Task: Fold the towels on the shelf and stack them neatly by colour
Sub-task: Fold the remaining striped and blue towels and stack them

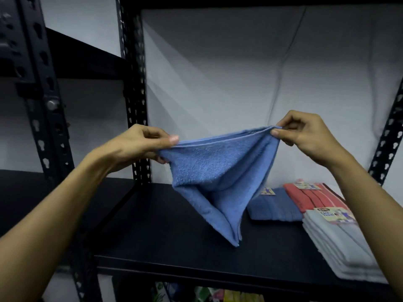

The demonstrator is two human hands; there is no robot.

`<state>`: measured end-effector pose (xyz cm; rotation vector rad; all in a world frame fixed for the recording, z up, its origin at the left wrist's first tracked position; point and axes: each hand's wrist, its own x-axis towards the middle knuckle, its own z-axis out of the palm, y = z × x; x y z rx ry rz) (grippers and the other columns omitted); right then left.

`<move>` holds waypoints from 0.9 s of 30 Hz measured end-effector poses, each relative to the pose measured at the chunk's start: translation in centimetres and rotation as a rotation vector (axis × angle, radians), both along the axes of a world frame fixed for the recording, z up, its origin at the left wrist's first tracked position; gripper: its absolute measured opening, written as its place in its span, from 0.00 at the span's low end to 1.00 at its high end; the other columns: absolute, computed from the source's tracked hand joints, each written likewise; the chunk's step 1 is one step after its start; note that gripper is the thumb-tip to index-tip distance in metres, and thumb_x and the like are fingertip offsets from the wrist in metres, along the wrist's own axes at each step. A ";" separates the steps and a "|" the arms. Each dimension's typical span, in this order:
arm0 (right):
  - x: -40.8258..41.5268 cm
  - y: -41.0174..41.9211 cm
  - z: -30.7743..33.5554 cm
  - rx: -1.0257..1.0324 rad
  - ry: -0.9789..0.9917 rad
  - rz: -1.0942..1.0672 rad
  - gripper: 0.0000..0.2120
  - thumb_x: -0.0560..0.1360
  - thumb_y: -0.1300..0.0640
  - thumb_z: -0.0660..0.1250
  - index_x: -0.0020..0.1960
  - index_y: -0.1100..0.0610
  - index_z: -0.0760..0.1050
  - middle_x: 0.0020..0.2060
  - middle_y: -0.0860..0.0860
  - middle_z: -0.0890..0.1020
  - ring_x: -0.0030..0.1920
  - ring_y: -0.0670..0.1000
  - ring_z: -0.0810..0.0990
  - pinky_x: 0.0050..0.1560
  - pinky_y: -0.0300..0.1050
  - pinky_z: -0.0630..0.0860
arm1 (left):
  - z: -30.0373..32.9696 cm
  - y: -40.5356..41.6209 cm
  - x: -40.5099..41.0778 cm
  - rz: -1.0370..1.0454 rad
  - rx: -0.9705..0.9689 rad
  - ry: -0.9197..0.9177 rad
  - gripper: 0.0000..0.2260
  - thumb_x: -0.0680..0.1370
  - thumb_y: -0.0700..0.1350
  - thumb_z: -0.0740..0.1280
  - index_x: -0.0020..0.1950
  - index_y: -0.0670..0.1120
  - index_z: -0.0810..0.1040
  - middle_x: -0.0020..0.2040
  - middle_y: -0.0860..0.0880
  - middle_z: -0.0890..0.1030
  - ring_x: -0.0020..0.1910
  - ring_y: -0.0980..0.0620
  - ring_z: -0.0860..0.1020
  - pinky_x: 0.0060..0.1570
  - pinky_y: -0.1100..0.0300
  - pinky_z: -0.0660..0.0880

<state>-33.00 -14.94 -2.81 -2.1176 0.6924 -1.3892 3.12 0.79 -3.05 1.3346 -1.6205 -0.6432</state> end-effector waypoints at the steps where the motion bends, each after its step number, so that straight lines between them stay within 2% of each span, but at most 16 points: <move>1: -0.1 -0.1 0.2 0.012 0.002 0.016 0.06 0.73 0.68 0.73 0.43 0.65 0.76 0.31 0.57 0.78 0.30 0.52 0.72 0.32 0.42 0.69 | 0.1 0.2 -0.5 0.076 -0.055 -0.157 0.22 0.66 0.58 0.79 0.48 0.41 0.85 0.45 0.45 0.86 0.41 0.48 0.84 0.44 0.60 0.82; 3: -0.3 0.0 0.3 0.030 0.019 0.037 0.05 0.73 0.68 0.73 0.44 0.66 0.77 0.32 0.60 0.78 0.31 0.54 0.73 0.33 0.42 0.71 | 0.0 0.4 -1.0 0.196 -0.166 -0.382 0.14 0.68 0.56 0.80 0.43 0.47 0.86 0.38 0.47 0.86 0.38 0.48 0.85 0.41 0.57 0.81; 7: -1.1 0.8 0.7 0.062 0.053 0.062 0.07 0.72 0.69 0.73 0.48 0.69 0.77 0.33 0.60 0.79 0.32 0.54 0.75 0.35 0.42 0.74 | 0.0 0.1 -0.5 0.256 -0.276 -0.456 0.05 0.77 0.48 0.74 0.45 0.47 0.85 0.32 0.50 0.85 0.29 0.50 0.84 0.36 0.58 0.81; 11: -1.9 1.4 1.3 0.064 0.197 0.056 0.04 0.73 0.69 0.73 0.47 0.66 0.80 0.29 0.61 0.78 0.30 0.55 0.73 0.35 0.46 0.71 | 0.3 -0.2 -0.1 0.254 -0.282 -0.776 0.07 0.80 0.47 0.70 0.43 0.48 0.82 0.28 0.51 0.82 0.29 0.56 0.81 0.38 0.65 0.76; 14: -2.1 1.6 1.7 0.089 0.207 0.072 0.05 0.73 0.70 0.72 0.48 0.65 0.82 0.29 0.61 0.78 0.30 0.54 0.73 0.34 0.43 0.71 | 0.3 -0.6 0.1 0.229 -0.164 -0.995 0.13 0.81 0.46 0.69 0.37 0.47 0.76 0.29 0.49 0.78 0.31 0.54 0.78 0.33 0.62 0.71; 17: -2.1 1.4 1.8 0.096 0.224 0.061 0.06 0.73 0.70 0.72 0.49 0.65 0.83 0.30 0.62 0.78 0.30 0.53 0.74 0.35 0.43 0.71 | -0.4 -1.0 -0.6 0.193 -0.111 -1.170 0.13 0.81 0.45 0.68 0.37 0.45 0.73 0.32 0.50 0.74 0.33 0.53 0.73 0.30 0.63 0.63; 19: -2.1 1.2 1.7 0.096 0.202 0.064 0.07 0.73 0.70 0.72 0.50 0.65 0.83 0.30 0.61 0.79 0.30 0.53 0.74 0.35 0.43 0.72 | -0.6 -1.0 -0.8 0.207 -0.123 -1.199 0.15 0.81 0.43 0.66 0.35 0.47 0.68 0.33 0.50 0.72 0.33 0.52 0.72 0.31 0.60 0.63; 21: -2.1 1.1 1.7 0.100 0.158 0.072 0.07 0.73 0.70 0.72 0.50 0.64 0.83 0.30 0.59 0.80 0.30 0.52 0.74 0.35 0.41 0.73 | 0.1 -0.7 -0.7 0.250 -0.140 -1.183 0.15 0.82 0.42 0.64 0.36 0.47 0.68 0.34 0.48 0.73 0.34 0.52 0.71 0.32 0.57 0.65; 23: -2.1 0.9 2.1 0.091 0.121 0.081 0.06 0.74 0.70 0.71 0.50 0.65 0.83 0.31 0.57 0.80 0.31 0.52 0.75 0.36 0.41 0.74 | 1.5 -0.3 -0.6 0.261 -0.147 -1.142 0.14 0.81 0.41 0.66 0.36 0.46 0.71 0.33 0.49 0.76 0.33 0.54 0.73 0.33 0.61 0.67; 25: -1.8 0.4 3.0 0.054 0.081 0.072 0.06 0.74 0.70 0.71 0.50 0.65 0.83 0.31 0.56 0.81 0.31 0.52 0.75 0.37 0.42 0.75 | 3.0 0.3 -0.8 0.227 -0.103 -1.029 0.14 0.82 0.40 0.65 0.35 0.46 0.72 0.31 0.50 0.79 0.31 0.58 0.79 0.33 0.67 0.70; 26: -1.4 0.0 3.6 0.025 0.066 0.049 0.06 0.74 0.70 0.71 0.49 0.63 0.83 0.31 0.55 0.82 0.31 0.52 0.76 0.36 0.41 0.75 | 3.7 0.5 -0.9 0.187 -0.063 -0.941 0.14 0.83 0.40 0.63 0.37 0.44 0.74 0.32 0.49 0.82 0.32 0.59 0.82 0.36 0.67 0.75; 27: -0.9 -0.5 4.2 -0.006 0.056 0.013 0.07 0.74 0.70 0.71 0.49 0.62 0.83 0.32 0.55 0.82 0.31 0.51 0.76 0.36 0.40 0.75 | 4.3 0.6 -1.0 0.147 -0.026 -0.845 0.12 0.83 0.40 0.63 0.40 0.42 0.76 0.35 0.48 0.84 0.35 0.58 0.84 0.40 0.62 0.80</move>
